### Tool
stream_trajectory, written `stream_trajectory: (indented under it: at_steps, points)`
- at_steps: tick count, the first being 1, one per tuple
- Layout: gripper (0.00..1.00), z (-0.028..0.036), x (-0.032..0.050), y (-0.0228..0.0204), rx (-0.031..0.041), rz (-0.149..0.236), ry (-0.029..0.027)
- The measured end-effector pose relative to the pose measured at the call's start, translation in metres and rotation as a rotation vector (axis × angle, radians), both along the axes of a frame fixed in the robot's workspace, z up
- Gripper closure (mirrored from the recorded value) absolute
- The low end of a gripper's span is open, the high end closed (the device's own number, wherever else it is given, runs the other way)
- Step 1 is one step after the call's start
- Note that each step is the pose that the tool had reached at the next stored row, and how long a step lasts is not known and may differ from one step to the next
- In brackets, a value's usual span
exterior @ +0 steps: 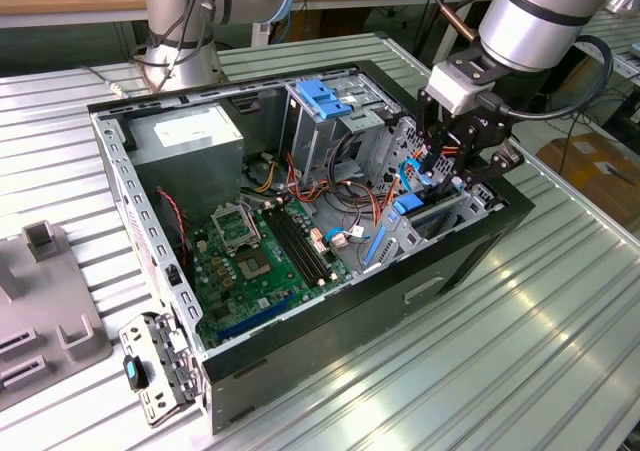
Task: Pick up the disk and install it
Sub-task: 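Insert the first disk wire, then insert the second disk wire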
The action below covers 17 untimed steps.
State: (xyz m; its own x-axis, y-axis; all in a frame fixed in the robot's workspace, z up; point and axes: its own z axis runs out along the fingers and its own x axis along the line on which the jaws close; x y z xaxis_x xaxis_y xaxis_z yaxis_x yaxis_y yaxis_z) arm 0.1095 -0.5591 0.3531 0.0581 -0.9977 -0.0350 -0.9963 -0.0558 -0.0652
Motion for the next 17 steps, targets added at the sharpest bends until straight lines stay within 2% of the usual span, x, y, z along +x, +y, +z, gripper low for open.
stream_trajectory:
  at_steps: [3,9,17]
  points:
    - [0.58,0.0002,0.0024,0.0000,-0.0005,0.000,0.0001]
    - [0.58,-0.0001,0.0167,0.0000,-0.0002,0.000,0.0002]
    - [0.58,-0.0001,0.0194,0.0000,-0.0003,0.000,0.0002]
